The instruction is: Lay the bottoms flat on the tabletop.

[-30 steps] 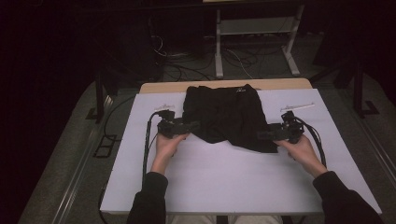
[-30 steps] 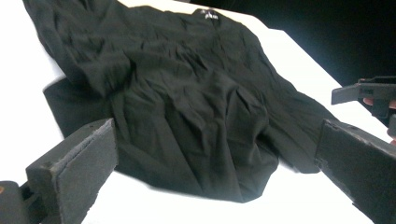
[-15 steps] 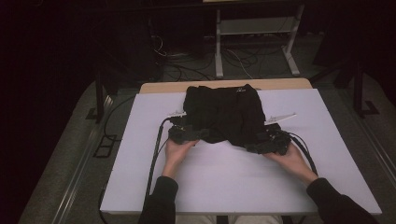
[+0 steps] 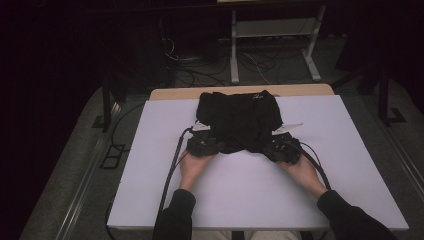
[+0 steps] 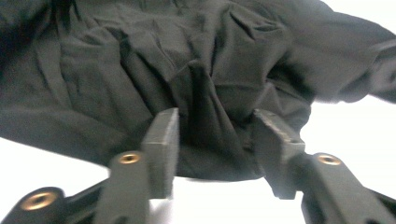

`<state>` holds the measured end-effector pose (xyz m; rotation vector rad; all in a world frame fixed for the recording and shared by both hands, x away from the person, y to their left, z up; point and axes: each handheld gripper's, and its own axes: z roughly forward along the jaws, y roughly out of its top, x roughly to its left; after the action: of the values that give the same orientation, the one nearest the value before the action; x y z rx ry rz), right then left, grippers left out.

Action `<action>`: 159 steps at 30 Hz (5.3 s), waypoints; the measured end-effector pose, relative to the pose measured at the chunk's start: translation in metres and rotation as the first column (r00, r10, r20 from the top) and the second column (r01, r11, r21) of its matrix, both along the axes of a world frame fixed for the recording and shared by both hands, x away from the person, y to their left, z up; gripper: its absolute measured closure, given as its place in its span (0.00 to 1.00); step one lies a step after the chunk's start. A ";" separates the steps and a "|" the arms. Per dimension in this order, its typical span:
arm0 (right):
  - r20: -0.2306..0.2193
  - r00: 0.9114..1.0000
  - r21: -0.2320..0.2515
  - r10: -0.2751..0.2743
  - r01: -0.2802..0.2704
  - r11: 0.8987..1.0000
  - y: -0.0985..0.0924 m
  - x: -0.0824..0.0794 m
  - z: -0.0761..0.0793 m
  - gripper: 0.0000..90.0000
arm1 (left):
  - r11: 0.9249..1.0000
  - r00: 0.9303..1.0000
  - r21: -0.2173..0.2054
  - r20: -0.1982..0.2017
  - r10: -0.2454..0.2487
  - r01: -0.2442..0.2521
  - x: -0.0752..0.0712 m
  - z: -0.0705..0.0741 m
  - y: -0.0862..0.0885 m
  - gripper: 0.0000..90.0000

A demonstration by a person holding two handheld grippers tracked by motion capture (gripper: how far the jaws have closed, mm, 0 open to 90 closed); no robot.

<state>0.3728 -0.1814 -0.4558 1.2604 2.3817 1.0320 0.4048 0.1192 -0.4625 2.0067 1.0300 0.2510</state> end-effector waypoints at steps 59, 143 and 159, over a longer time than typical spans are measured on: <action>-0.089 0.988 0.336 -0.125 0.147 0.930 -0.052 0.118 0.029 0.41 | 0.994 0.992 -0.072 0.098 0.083 -0.076 0.019 0.053 -0.040 0.40; -0.289 0.957 0.302 0.029 0.062 0.951 -0.118 -0.071 0.020 0.98 | 0.943 0.936 -0.293 -0.261 -0.237 0.157 -0.095 0.006 -0.081 0.98; -0.309 0.948 0.249 0.083 -0.004 0.968 -0.120 -0.097 0.024 0.98 | 0.912 0.887 -0.356 -0.329 -0.325 0.202 -0.143 -0.004 -0.077 0.98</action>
<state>0.2757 -0.3013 -0.4319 1.5720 2.5878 1.2540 0.2619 0.0425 -0.4666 1.9092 0.9386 -0.4489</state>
